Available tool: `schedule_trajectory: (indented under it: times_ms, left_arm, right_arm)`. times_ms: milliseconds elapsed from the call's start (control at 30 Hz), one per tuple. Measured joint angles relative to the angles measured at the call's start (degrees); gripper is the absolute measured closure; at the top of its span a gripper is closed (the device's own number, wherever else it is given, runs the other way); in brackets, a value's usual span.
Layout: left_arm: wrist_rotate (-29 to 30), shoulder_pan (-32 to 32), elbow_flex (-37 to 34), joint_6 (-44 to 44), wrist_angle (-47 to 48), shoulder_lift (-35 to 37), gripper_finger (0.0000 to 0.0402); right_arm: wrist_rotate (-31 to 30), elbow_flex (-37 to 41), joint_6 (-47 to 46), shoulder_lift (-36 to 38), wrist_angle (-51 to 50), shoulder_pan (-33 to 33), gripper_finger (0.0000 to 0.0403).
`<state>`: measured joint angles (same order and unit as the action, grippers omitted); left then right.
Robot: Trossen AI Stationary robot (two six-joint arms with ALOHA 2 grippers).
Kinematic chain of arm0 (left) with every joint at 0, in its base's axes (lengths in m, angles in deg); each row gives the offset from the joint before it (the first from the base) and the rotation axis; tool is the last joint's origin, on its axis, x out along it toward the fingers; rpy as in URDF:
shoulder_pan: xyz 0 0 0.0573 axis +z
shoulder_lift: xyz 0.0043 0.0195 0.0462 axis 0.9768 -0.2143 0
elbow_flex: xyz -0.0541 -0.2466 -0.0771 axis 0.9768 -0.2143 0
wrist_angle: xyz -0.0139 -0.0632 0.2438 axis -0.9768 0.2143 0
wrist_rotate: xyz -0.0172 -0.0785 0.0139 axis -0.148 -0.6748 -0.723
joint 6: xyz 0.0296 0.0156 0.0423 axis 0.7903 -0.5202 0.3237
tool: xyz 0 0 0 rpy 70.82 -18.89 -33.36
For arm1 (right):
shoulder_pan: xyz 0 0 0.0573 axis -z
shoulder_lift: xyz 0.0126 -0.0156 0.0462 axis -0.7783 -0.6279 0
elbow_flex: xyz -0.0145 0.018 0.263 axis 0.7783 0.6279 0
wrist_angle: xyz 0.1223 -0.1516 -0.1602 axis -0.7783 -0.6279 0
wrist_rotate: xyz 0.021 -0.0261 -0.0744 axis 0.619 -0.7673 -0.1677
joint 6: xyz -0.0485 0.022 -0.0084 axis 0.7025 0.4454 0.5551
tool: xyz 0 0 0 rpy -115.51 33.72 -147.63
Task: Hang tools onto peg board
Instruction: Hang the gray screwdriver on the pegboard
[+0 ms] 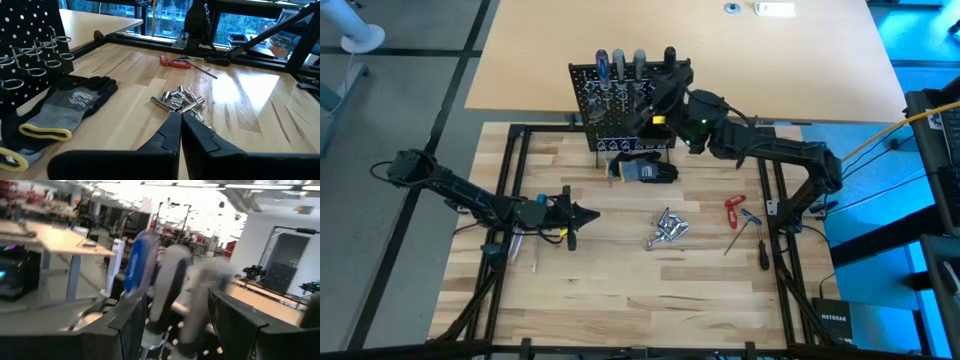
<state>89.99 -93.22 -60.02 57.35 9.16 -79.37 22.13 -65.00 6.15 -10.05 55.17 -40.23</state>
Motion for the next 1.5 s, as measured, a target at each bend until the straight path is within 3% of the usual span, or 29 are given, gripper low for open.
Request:
schedule_trajectory:
  times_ms: [400,600,833,1167,1333,1500]
  left_arm:
    - [0.01,0.02,0.00,0.05,0.15,0.01,0.0398]
    - [0.01,0.02,0.00,0.07,0.59,0.01,0.0398]
    - [-0.01,0.02,0.00,-0.13,0.66,-0.01,0.0398]
    - [-0.01,0.01,0.00,-0.36,0.63,0.01,0.0398]
    - [-0.01,0.00,0.00,-0.34,0.57,0.01,0.0398]
    - [-0.01,0.00,0.00,-0.34,0.41,0.00,0.0398]
  right_arm:
    - [-0.63,0.00,-0.22,-1.15,0.46,1.40,0.0194]
    - [-0.41,0.00,0.74,1.78,-1.77,-2.89,0.0194]
    - [-0.33,-0.04,0.51,6.87,-17.65,-12.43,0.0194]
    - [-2.68,0.64,-12.47,9.65,-43.23,-24.44,0.0194]
    - [-8.72,7.24,-13.55,9.44,-39.91,-24.12,0.0194]
    - [-12.33,14.70,-11.80,9.42,-28.37,-18.62,0.0194]
